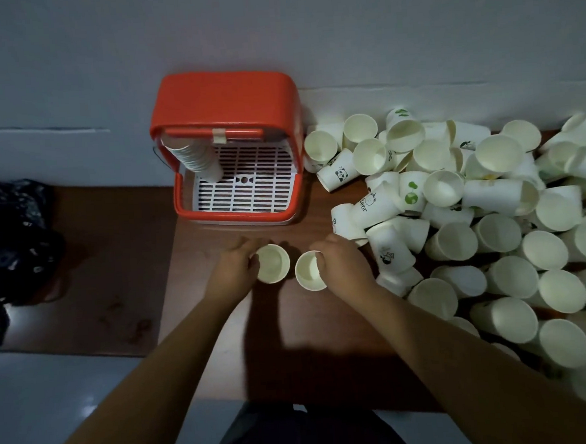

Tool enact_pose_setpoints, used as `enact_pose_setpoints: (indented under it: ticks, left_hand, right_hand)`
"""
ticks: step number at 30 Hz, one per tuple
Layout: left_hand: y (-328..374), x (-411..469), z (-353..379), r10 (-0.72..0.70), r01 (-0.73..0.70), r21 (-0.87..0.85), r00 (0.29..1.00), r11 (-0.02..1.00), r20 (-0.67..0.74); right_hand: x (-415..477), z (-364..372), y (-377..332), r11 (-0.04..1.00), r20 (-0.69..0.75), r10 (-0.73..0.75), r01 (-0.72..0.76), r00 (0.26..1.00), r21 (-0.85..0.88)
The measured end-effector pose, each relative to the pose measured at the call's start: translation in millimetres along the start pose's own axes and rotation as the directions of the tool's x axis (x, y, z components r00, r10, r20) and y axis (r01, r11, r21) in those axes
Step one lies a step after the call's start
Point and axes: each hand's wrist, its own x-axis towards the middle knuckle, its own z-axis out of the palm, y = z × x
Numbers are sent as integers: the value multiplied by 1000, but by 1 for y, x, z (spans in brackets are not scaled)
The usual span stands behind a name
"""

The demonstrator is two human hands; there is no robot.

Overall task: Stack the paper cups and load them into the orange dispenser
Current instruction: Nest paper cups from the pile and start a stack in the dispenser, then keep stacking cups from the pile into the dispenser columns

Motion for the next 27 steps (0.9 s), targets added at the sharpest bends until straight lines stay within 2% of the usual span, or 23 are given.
enact_pose_setpoints:
  ticks: [3, 5, 8, 12, 15, 18, 21, 24, 27]
  left_hand:
    - [-9, -7, 0, -43, 43, 3, 997, 999, 69]
    - [-15, -12, 1, -79, 82, -16, 983, 996, 167]
    - [-25, -16, 10, 51, -55, 14, 972, 998, 231]
    - [-31, -13, 17, 149, -156, 29, 974, 987, 169]
    - [-29, -9, 1, 159, -157, -29, 981, 987, 113]
    - [-33, -2, -37, 107, -112, -151, 993, 982, -41]
    - [-42, 15, -79, 33, -74, -231, 984, 970, -178]
    - [-48, 40, -104, -40, -15, -289, 983, 957, -182]
    - [-51, 68, -112, -48, -4, -281, 983, 960, -179]
  right_hand:
    - [0, 8, -10, 998, 17, 51, -51, 999, 38]
    - [-3, 10, -15, 999, 65, 33, -35, 997, 33]
    - [-5, 12, -18, 998, 153, -35, 43, 988, -50]
    - [-6, 15, -26, 989, 121, -81, 95, 989, -110]
    - [-6, 13, -39, 1000, 34, -23, 24, 999, -19]
    - [-2, 2, -53, 993, -134, -3, 19, 991, 121]
    - [10, -12, -66, 985, -257, -37, 78, 966, 153]
    - [23, -18, -78, 981, -352, -76, 133, 933, 139]
    - [36, -25, -91, 972, -307, -6, 79, 952, 223]
